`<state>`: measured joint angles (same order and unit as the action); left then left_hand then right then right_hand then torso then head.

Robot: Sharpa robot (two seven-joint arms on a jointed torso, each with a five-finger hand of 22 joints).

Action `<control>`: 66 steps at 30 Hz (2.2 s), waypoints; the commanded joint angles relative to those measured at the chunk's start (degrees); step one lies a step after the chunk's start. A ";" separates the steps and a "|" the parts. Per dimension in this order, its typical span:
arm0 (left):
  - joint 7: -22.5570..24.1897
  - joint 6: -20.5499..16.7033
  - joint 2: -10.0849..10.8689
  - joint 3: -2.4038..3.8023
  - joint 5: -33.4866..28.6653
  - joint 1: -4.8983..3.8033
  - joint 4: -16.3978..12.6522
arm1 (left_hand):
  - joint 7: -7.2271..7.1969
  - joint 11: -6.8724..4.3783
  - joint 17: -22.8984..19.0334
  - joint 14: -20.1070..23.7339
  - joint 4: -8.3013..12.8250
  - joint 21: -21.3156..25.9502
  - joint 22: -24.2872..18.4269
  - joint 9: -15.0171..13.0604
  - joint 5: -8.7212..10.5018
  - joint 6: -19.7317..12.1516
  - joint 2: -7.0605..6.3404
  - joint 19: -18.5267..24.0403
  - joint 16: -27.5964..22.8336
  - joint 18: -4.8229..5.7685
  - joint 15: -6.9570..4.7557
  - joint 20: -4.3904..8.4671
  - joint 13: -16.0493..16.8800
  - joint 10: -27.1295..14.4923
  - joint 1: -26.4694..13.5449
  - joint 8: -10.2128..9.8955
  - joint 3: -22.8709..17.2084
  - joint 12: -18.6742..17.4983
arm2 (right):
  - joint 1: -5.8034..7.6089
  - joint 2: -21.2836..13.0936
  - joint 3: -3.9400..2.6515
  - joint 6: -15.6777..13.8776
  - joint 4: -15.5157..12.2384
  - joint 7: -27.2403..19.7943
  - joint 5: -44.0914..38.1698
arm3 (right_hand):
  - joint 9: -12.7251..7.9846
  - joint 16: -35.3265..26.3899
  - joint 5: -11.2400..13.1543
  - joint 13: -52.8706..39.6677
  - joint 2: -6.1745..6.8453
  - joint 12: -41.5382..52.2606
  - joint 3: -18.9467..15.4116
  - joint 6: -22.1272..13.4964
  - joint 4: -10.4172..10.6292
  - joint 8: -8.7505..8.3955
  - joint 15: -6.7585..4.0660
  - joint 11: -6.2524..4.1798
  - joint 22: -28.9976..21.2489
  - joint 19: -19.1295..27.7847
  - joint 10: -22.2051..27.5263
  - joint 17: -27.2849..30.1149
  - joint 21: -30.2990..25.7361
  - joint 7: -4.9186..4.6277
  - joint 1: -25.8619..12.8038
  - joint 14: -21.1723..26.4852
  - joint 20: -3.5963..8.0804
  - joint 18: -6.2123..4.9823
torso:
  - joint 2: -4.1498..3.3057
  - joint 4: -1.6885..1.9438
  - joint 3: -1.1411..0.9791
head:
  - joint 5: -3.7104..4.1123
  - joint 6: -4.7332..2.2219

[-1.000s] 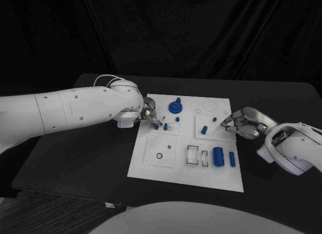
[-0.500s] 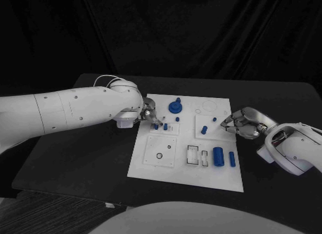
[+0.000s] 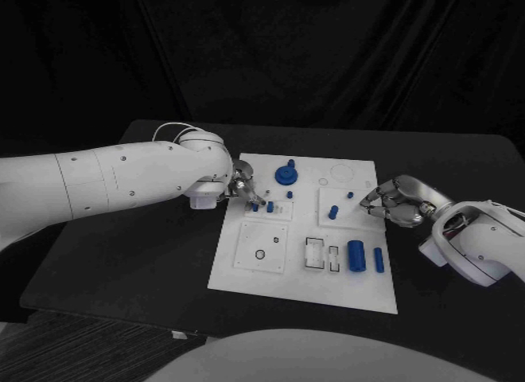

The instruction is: Assemble the parts on the task board

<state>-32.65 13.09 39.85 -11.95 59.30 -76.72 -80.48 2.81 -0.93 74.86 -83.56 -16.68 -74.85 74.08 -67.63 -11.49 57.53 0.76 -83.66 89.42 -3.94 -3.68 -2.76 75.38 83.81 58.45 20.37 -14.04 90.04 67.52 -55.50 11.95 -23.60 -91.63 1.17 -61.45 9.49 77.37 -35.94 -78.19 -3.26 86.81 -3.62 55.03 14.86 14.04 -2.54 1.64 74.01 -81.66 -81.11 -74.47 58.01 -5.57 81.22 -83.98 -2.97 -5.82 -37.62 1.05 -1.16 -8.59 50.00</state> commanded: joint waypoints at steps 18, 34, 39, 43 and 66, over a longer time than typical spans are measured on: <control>0.68 -2.12 0.26 -0.22 -0.31 0.42 -0.13 | -0.83 -0.62 15.14 -6.44 -0.19 0.20 11.69 -8.79 -0.38 -3.50 0.82 -0.26 0.58 0.73 -0.56 0.56 14.62 6.19 -5.30 6.22 9.37 -0.04 | -0.16 0.11 -0.03 0.59 0.24 1.11 -0.27 | 0.86 -0.92 -0.80 -5.77 -1.17 -1.95 2.24 -0.74 0.13 0.86 -0.57 -0.78 7.78 0.51 -3.84 -3.11 -1.40 0.02 2.26 -2.71 -0.05 -0.16 | 0.01 -0.04 -0.02 | -0.06 0.00; 4.61 -11.23 2.70 -0.21 -0.31 0.34 -2.31 | -0.68 -0.51 15.14 -6.44 -0.14 -0.14 11.78 -8.71 3.06 -4.07 2.76 -0.38 0.58 0.80 -0.47 0.50 14.62 6.19 -8.85 7.40 15.47 -0.04 | -0.16 0.04 -0.03 0.69 0.29 1.21 -0.27 | 0.86 -0.99 -0.81 -5.75 -1.17 -1.98 2.32 -0.81 0.14 0.83 -0.55 -0.75 7.72 0.57 -3.82 -3.06 -1.65 -0.01 2.27 -2.70 -0.06 -0.20 | -0.02 0.02 -0.02 | 0.15 0.00; 5.84 -14.32 4.23 -0.20 -0.31 0.01 -3.70 | -0.76 -0.52 15.14 -6.44 -0.12 -0.25 11.80 -8.70 -0.43 -4.33 3.85 -0.39 0.58 0.80 -0.45 0.50 14.62 6.19 -6.98 7.83 16.91 -0.04 | -0.16 0.00 -0.03 0.78 0.34 1.31 -0.27 | 0.86 -0.99 -0.81 -5.75 -1.17 -1.98 2.32 -0.81 0.14 0.83 -0.55 -0.75 7.72 0.57 -3.82 -3.06 -1.65 -0.01 2.27 -2.70 -0.06 -0.20 | 0.03 0.00 0.02 | 0.26 0.00; 6.59 -15.80 5.07 -0.20 -0.31 -0.54 -4.27 | -0.81 -0.52 15.14 -6.44 -0.11 -0.07 11.75 -8.62 -4.57 -4.77 4.99 -0.24 0.58 0.77 -0.46 0.45 14.62 6.19 -4.85 7.96 17.93 -0.04 | -0.16 0.01 -0.03 0.83 0.38 1.34 -0.27 | 0.86 -0.99 -0.81 -5.75 -1.17 -1.98 2.32 -0.81 0.14 0.83 -0.55 -0.75 7.72 0.57 -3.82 -3.06 -1.65 -0.01 2.27 -2.70 -0.06 -0.20 | 0.03 0.00 -0.01 | 0.26 0.00; 4.31 0.16 3.49 -0.18 -5.96 -2.80 -0.74 | 0.19 0.19 15.14 -6.44 0.08 -2.20 12.25 -2.02 -9.15 -6.54 3.56 -0.92 0.58 1.14 0.15 -0.09 14.62 6.19 8.65 1.10 17.74 -0.04 | -0.14 -2.10 -0.03 -7.60 -2.31 -5.09 -0.27 | 1.39 0.49 3.96 -9.50 -0.97 1.27 0.66 -0.26 1.79 1.16 -0.70 -0.96 9.73 -2.23 -7.18 -4.32 5.99 0.27 -3.54 -3.61 0.00 1.13 | -0.03 -0.04 -0.01 | 0.78 0.00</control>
<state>-27.66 9.07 43.52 -12.18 55.18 -79.34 -81.38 2.88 -1.00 74.87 -83.55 -16.28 -75.89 74.08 -70.15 -21.26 50.76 4.47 -83.68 89.42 -3.93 -3.67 -2.77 75.38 83.72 66.28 22.17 1.18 90.04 67.50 -57.42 11.96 -26.61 -93.50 -0.74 -61.45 9.99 77.49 -32.71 -77.31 -3.77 87.50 -2.69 54.86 15.83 14.05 -3.03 1.23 74.02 -83.42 -81.51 -74.47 62.85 -5.74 78.54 -83.49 -3.07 -5.80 -37.58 1.02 -1.21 -7.87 50.00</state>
